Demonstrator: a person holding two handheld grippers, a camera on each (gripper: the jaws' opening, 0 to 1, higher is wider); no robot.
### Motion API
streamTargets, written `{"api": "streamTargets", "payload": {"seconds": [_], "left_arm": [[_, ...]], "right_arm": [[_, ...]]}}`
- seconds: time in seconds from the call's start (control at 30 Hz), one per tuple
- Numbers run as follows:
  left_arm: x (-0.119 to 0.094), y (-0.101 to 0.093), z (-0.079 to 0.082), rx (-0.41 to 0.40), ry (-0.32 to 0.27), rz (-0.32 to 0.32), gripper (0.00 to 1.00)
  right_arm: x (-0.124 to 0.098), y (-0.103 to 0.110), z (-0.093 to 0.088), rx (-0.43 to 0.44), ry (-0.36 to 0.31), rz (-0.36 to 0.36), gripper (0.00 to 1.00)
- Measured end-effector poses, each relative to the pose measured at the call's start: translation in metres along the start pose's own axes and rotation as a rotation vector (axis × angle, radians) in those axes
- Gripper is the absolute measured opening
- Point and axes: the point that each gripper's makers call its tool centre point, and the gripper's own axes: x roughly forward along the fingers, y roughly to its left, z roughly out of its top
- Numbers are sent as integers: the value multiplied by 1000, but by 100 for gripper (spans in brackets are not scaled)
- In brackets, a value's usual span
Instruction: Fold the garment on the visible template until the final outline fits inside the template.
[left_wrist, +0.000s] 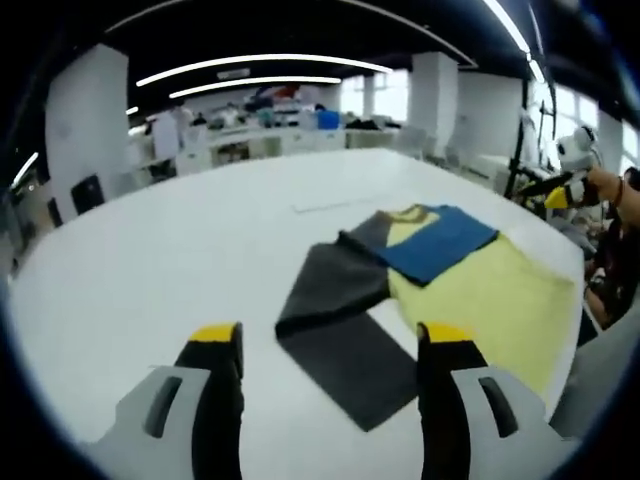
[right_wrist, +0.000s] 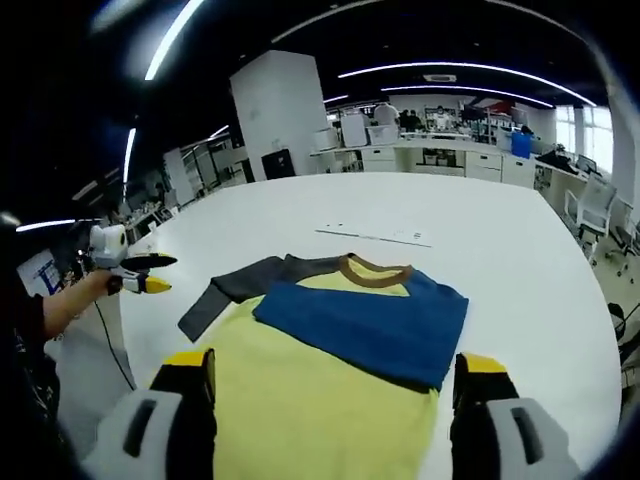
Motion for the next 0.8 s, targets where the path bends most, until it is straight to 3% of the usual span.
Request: {"api": "streamTargets", "payload": {"seconds": [0.27, 0.43, 0.8], "left_arm": [[23, 31, -10, 13, 17, 56, 52], [36, 40, -13, 34, 16, 60, 44], [64, 57, -37, 35, 83, 79, 32]], "right_arm": [[-8, 6, 2, 14, -21, 20, 99], [-10, 7, -3, 2, -8, 20, 99], [-8, -3, -9, 16, -18, -5, 99]]}}
